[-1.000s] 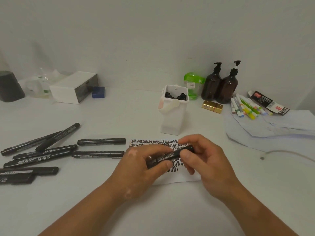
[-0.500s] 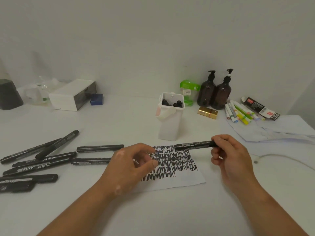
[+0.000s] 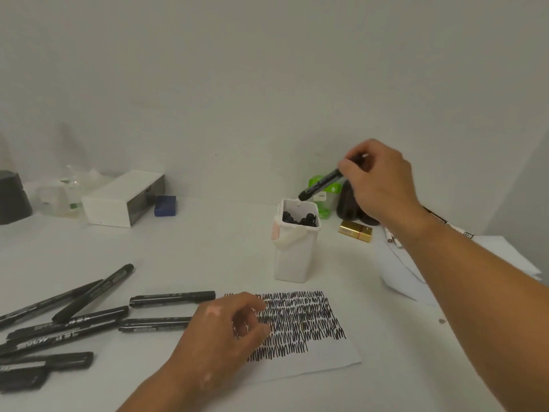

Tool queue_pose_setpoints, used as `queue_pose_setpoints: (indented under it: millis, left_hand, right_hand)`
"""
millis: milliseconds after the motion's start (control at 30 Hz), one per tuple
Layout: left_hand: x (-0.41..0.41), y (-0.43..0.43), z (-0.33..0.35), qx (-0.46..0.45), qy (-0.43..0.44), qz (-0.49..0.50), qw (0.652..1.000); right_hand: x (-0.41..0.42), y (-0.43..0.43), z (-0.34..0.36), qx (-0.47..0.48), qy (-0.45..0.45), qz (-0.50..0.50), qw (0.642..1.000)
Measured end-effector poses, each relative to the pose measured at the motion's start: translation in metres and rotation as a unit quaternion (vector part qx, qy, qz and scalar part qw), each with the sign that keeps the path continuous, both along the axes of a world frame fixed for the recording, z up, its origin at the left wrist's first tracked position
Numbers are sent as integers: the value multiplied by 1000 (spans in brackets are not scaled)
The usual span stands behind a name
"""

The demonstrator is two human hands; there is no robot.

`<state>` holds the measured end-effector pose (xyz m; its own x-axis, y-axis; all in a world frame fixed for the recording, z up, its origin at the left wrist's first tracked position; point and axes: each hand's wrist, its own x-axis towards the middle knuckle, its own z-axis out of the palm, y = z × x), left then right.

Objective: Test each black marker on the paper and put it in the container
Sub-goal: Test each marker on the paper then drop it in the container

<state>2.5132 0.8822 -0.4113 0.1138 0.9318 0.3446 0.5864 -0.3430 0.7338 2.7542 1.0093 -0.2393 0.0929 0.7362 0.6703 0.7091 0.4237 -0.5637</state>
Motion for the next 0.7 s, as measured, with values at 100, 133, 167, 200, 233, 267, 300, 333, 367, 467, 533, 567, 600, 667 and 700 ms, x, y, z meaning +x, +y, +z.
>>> queue_pose_setpoints:
  millis: [100,133,167,200,233,267,300,333,367,467,533,567,600,667,700]
  left_hand:
    - [-1,1,-1,-2,-4,-1,1000]
    - [-2,1,-2,-4,-5,-1,1000]
    - [-2,1,-1,-4,-5,-1,1000]
    - [-2,2,-1,-3,-4,-2,1000]
    - [-2,2,-1,-2,-4,-2,1000]
    - [-2,2,-1,0,-3,-2,1000]
    - [-2,2,-1,1,-3,-3,1000]
    - [-2,2,-1,1,-2,-4,1000]
    - [-1,2,-1,1,-3,-7,1000]
    - [-1,2,-2,0,-3,-13,1000]
    - [-1,2,-1,1,-3,-13,1000]
    - [-1,1,-1,1,-4,-14,1000]
    - [-1,1,-1,1,-5,-14,1000]
    - [-1,2,-1,0,-7,-15,1000]
    - [-1,1,-1,-2,-8,-15,1000]
  right_hand:
    - [-13,30,0,-42,-133,-3,990]
    - [-15,38,-2,-58,-170,-5,984]
    - [-17,44,-4,-72,-200,-11,977]
    - [-17,49,-5,-83,-222,-16,971]
    - [-18,52,-7,-93,-240,-21,966]
    - [-20,54,-8,-103,-255,-24,961]
    - [-21,55,-10,-115,-271,-26,955]
    - [-23,56,-12,-124,-288,-27,949]
    - [-24,57,-13,-132,-304,-27,943]
    - [-28,59,-17,-151,-331,-26,931]
    - [-31,62,-18,-159,-341,-35,926]
    - [-32,63,-19,-160,-349,-42,922]
    - [-34,64,-19,-159,-358,-49,919]
    - [-35,67,-21,-158,-372,-64,912]
    - [-35,67,-22,-158,-378,-69,910]
